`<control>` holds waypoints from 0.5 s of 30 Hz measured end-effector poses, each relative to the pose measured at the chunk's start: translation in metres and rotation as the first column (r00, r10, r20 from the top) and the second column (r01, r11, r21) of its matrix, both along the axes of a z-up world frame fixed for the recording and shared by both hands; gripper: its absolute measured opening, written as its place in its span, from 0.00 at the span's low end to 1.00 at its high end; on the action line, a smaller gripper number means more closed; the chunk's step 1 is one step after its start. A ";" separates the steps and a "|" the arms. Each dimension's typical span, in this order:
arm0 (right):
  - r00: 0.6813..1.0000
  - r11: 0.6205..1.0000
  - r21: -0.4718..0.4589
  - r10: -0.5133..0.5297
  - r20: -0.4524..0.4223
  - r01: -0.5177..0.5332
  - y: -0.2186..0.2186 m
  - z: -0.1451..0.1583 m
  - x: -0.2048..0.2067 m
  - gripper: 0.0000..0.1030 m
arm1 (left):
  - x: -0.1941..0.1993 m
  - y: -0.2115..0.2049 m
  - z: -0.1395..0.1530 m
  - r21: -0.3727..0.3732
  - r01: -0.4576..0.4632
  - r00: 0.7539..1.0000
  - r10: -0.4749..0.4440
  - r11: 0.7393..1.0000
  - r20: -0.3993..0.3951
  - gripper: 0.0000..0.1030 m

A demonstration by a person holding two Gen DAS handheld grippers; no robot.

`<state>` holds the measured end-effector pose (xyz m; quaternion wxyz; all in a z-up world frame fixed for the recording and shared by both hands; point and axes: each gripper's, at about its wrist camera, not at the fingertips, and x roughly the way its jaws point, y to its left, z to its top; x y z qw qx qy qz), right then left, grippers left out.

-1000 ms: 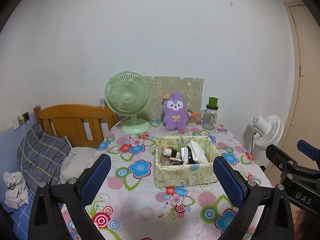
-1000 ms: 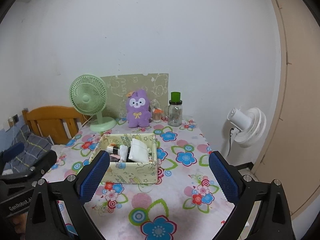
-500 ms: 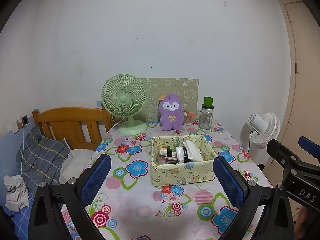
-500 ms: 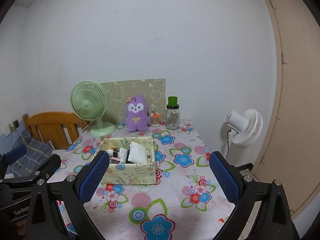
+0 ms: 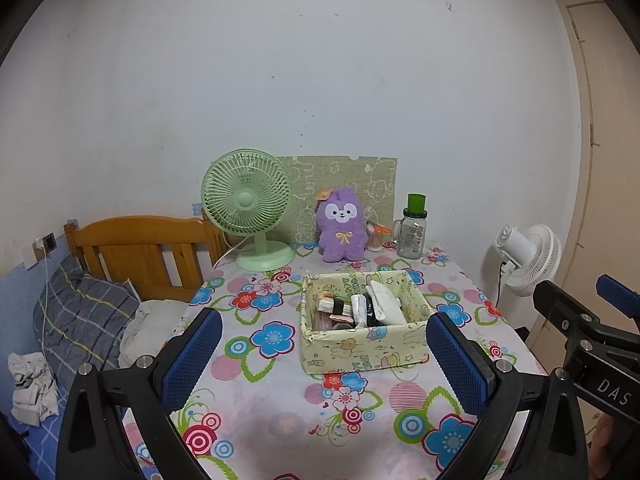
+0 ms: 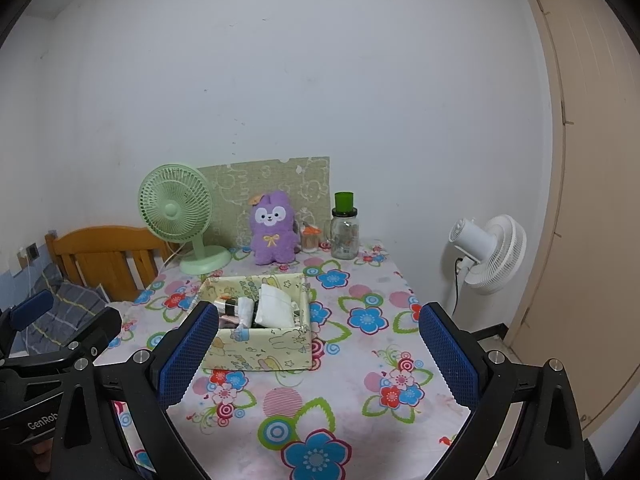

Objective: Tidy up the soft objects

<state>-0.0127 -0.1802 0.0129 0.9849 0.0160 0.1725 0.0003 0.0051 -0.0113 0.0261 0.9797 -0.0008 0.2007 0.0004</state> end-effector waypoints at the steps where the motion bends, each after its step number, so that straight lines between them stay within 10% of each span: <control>1: 1.000 1.000 0.003 0.001 0.000 -0.001 0.000 0.000 0.000 0.98 | 0.000 0.000 0.000 0.000 0.000 1.000 0.000 1.000 0.001 1.00; 15: 1.000 1.000 0.007 0.002 -0.009 -0.002 0.001 -0.003 0.005 0.98 | 0.002 0.000 -0.001 0.001 -0.003 1.000 0.003 1.000 -0.002 1.00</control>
